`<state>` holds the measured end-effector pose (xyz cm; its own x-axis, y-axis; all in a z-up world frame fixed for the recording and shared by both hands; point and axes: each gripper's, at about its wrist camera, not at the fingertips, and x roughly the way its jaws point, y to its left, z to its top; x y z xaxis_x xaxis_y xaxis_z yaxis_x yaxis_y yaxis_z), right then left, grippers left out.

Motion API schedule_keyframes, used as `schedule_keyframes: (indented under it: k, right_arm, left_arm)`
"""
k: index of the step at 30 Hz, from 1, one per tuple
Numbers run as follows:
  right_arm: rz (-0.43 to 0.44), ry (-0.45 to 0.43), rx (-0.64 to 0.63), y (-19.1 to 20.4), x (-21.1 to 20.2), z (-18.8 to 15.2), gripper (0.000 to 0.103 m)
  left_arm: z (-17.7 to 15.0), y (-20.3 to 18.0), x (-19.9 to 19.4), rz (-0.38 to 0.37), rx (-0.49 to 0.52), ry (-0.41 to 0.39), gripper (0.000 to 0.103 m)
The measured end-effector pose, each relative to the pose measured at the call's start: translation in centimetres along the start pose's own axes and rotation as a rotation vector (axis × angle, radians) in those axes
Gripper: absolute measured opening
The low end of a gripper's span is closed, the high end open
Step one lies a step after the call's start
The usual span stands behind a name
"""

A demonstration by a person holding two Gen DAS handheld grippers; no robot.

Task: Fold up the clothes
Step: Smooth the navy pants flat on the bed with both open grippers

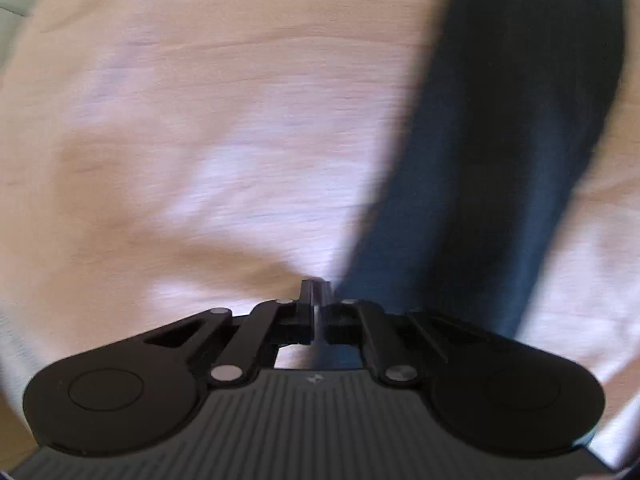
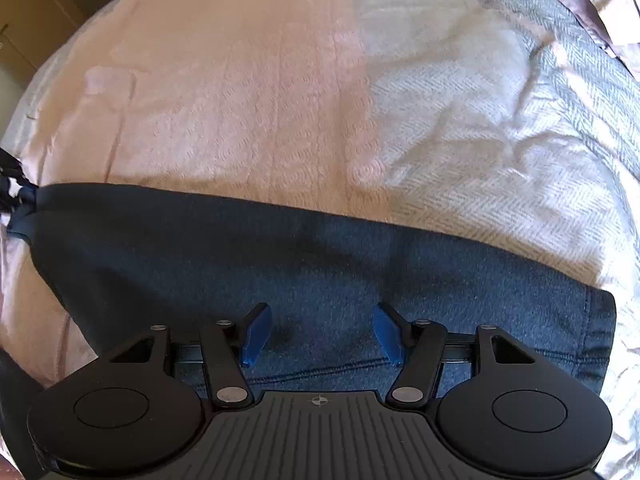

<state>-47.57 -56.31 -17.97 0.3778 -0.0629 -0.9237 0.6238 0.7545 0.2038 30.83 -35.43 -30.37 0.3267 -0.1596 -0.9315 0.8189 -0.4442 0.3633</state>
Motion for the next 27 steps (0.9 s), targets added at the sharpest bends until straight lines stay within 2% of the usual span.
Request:
schedule_keyframes:
  k: [1, 2, 4, 6, 8, 12, 17, 18, 20, 27]
  right_arm:
    - [0.000, 0.002, 0.005, 0.2, 0.0, -0.1, 0.060]
    - [0.003, 0.004, 0.014, 0.3, 0.0, -0.1, 0.060]
    - [0.007, 0.005, 0.039, 0.7, -0.2, -0.4, 0.060]
    - [0.008, -0.004, 0.073, 1.3, -0.9, -0.9, 0.060]
    - [0.012, -0.014, 0.126, 1.8, -1.6, -1.9, 0.060]
    - [-0.015, 0.011, 0.258, 2.4, -3.0, -5.8, 0.060]
    - [-0.083, 0.181, 0.436, 2.3, -3.7, -13.3, 0.061]
    - [-0.099, 0.192, 0.455, 2.5, -4.3, -14.8, 0.061]
    - [-0.112, 0.166, 0.458, 3.5, -6.5, -16.9, 0.061]
    - [-0.119, 0.083, 0.408, 7.7, -13.4, -21.3, 0.066]
  left_arm:
    - [-0.3, 0.8, 0.0, -0.021, -0.046, 0.014, 0.000]
    - [-0.6, 1.5, 0.0, -0.036, -0.081, 0.026, 0.005]
    - [-1.3, 1.4, -0.7, -0.017, -0.066, 0.040, 0.012]
    - [-1.8, 0.8, -2.4, 0.013, -0.086, 0.019, 0.013]
    - [-1.6, 0.0, -4.5, 0.011, -0.154, -0.025, 0.020]
    - [-2.0, -4.0, -8.0, -0.019, -0.226, -0.069, 0.028]
    - [-3.6, -9.5, -11.3, -0.044, -0.267, -0.090, 0.031]
    - [-3.8, -10.6, -12.1, -0.050, -0.283, -0.090, 0.032]
    - [-4.3, -13.0, -14.2, -0.069, -0.314, -0.088, 0.038]
    - [-5.5, -20.7, -20.3, -0.098, -0.427, -0.090, 0.043]
